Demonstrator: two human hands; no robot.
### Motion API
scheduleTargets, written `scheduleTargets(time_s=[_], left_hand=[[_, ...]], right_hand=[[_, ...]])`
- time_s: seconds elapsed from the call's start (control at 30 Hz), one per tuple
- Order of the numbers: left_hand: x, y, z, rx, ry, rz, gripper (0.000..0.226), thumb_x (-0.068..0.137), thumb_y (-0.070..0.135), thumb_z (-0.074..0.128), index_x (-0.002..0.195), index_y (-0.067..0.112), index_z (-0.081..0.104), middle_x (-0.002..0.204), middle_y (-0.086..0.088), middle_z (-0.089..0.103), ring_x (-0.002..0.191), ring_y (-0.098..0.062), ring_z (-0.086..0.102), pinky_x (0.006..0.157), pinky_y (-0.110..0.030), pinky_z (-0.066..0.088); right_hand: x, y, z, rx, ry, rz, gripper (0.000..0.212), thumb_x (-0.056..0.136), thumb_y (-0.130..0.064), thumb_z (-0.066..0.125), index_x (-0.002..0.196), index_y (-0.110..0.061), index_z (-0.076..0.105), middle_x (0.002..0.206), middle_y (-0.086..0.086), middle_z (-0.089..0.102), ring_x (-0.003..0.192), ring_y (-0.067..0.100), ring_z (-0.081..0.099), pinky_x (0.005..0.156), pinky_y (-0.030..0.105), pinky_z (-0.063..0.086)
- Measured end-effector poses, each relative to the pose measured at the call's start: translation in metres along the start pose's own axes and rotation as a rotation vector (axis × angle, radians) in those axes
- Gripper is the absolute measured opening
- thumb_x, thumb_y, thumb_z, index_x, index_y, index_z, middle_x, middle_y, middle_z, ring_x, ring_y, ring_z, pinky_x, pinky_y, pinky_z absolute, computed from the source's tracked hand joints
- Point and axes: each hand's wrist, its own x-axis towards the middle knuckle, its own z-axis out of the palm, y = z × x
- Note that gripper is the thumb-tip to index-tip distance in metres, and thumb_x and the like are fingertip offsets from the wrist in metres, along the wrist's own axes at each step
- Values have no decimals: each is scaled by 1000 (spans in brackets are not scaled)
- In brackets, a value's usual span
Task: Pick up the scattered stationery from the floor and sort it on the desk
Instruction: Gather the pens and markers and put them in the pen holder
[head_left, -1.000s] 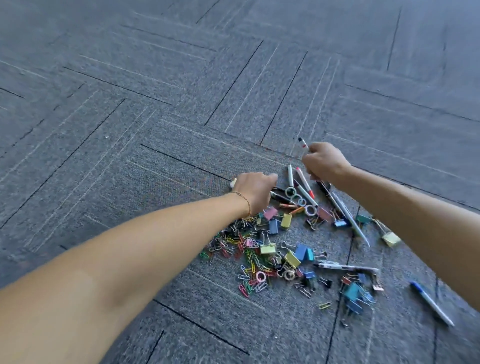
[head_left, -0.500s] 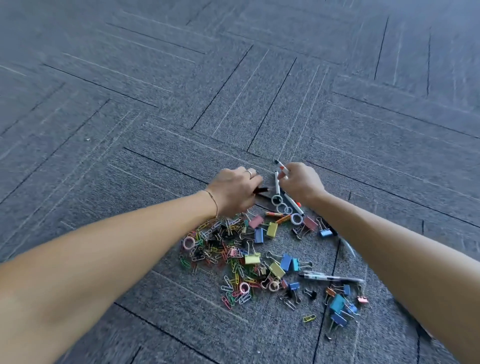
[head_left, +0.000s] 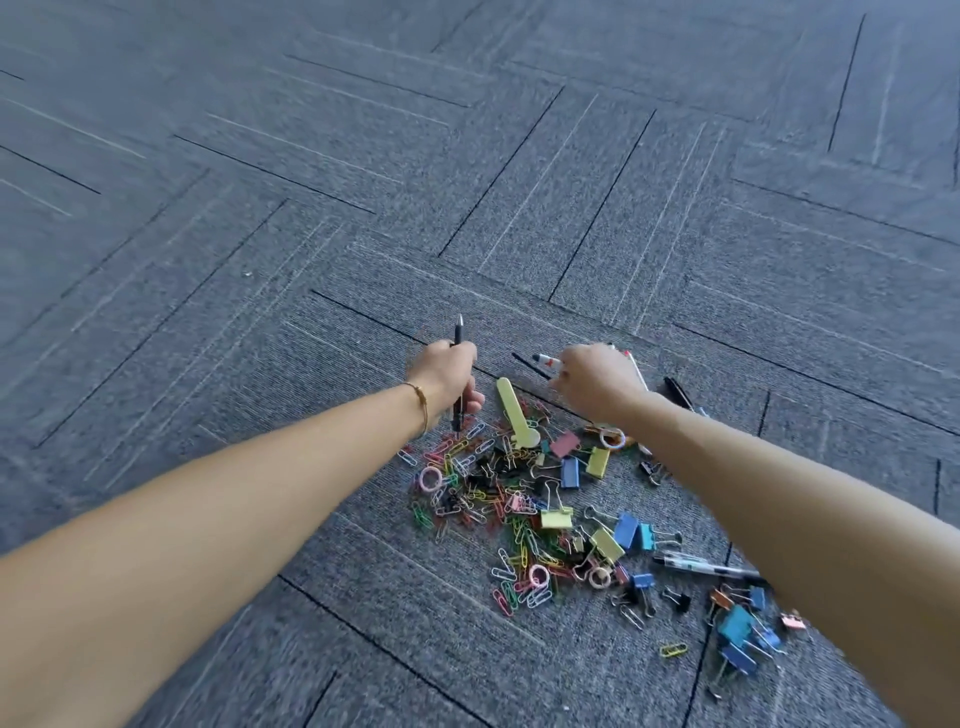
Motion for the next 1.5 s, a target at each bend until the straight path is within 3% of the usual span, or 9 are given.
scheduleTargets(time_s=[0.2, 0.3, 0.6, 0.77, 0.87, 1.03, 1.2, 1.33, 1.5], left_hand=[[6, 2, 29, 49, -141, -77, 8, 90, 10, 49, 82, 11, 50, 62, -2, 43, 49, -14, 40, 44, -22, 35], [15, 5, 56, 194, -134, 7, 11, 85, 23, 58, 82, 14, 52, 62, 2, 41, 49, -14, 37, 46, -21, 31], [31, 22, 130, 813, -2, 343, 35, 86, 50, 58, 69, 20, 53, 70, 0, 62, 66, -23, 58, 59, -27, 46], [41, 33, 143, 972, 63, 362, 40, 87, 59, 54, 87, 19, 61, 85, -4, 65, 80, -29, 63, 67, -31, 52], [44, 35, 150, 1033, 77, 380, 35, 85, 53, 59, 87, 19, 63, 87, -5, 67, 81, -29, 63, 64, -30, 50], [44, 37, 153, 1102, 27, 416, 33, 89, 44, 57, 69, 18, 51, 76, -4, 59, 74, -27, 57, 58, -28, 40], [48, 25, 134, 614, -151, 265, 34, 100, 32, 40, 72, 16, 46, 65, -1, 47, 58, -21, 43, 51, -26, 33], [32, 19, 117, 133, -221, -25, 22, 102, 27, 43, 100, 6, 48, 62, -4, 47, 44, -16, 53, 38, -24, 41], [15, 14, 107, -18, -343, -176, 25, 103, 31, 50, 105, 7, 48, 64, -5, 51, 43, -13, 58, 38, -20, 43]], right_hand=[[-7, 25, -26, 751, -8, 276, 29, 94, -22, 54, 66, -16, 51, 57, -3, 45, 48, 12, 38, 45, 21, 29], [-23, 46, -38, 1089, -39, 355, 26, 90, -13, 50, 64, -17, 47, 56, -1, 45, 46, 13, 38, 45, 24, 31], [-57, 106, -46, 1511, -202, 655, 4, 75, -16, 38, 79, -17, 39, 64, 6, 50, 55, 20, 46, 51, 28, 39], [-62, 112, -41, 1323, -142, 675, 13, 82, -13, 49, 76, -18, 39, 52, -1, 37, 41, 14, 35, 44, 22, 31], [-60, 112, -34, 1034, -35, 610, 25, 88, -19, 65, 71, -16, 48, 46, -5, 46, 34, 8, 40, 38, 18, 31], [-47, 110, -15, 692, -10, 513, 17, 86, -19, 65, 73, -16, 54, 68, 4, 57, 57, 19, 49, 54, 27, 41], [-34, 102, -14, 451, 57, 474, 13, 86, -16, 58, 73, -13, 55, 69, 3, 61, 60, 21, 56, 56, 28, 47], [-21, 95, -16, 291, 117, 432, 14, 87, -26, 63, 81, -13, 61, 80, 5, 68, 74, 25, 64, 67, 34, 53], [-16, 83, -10, 127, 92, 332, 34, 91, -44, 68, 89, -10, 61, 86, 7, 67, 81, 30, 63, 68, 34, 49]])
